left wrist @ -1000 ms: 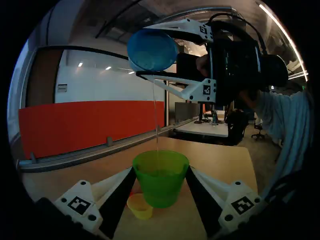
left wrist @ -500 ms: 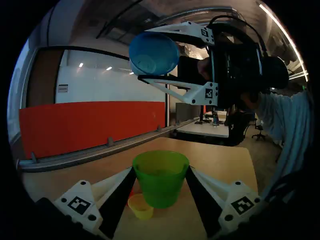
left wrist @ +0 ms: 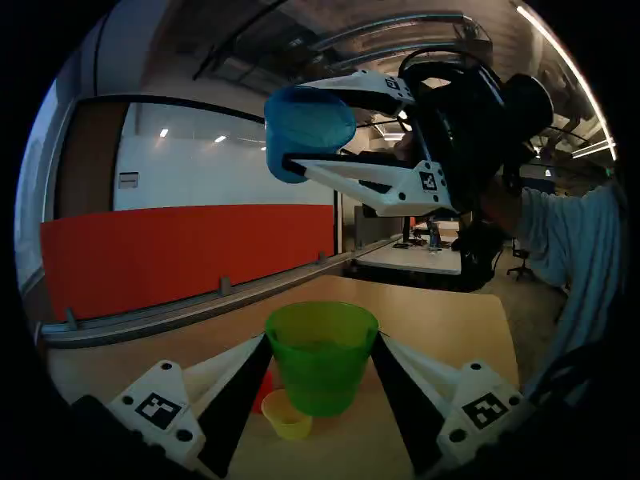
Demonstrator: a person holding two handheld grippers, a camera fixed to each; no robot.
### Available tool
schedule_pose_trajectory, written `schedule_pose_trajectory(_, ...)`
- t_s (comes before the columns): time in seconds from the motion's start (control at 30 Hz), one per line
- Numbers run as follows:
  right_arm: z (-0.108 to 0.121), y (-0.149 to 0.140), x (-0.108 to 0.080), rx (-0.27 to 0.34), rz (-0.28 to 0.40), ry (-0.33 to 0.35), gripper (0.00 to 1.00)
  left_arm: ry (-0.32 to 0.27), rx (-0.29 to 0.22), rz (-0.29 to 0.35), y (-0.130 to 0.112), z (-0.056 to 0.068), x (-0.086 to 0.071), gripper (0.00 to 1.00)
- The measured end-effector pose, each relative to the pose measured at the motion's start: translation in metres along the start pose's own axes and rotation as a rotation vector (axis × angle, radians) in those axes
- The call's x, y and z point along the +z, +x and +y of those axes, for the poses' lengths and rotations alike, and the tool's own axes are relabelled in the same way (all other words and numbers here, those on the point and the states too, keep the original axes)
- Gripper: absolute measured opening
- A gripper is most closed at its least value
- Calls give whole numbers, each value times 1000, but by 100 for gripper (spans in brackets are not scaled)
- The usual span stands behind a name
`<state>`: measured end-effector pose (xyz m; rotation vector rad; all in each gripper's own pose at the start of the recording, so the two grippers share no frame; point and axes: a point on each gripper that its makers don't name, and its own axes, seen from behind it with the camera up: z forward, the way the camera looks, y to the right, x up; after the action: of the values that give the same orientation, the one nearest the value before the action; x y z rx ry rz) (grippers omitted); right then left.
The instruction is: Pour water
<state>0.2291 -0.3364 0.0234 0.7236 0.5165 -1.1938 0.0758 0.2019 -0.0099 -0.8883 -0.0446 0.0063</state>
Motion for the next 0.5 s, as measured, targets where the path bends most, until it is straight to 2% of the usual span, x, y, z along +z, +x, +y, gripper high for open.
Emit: schedule_pose_trajectory(0.5, 1, 4, -18, 599, 29, 2, 91, 10, 8, 4, 4, -3, -1, 86)
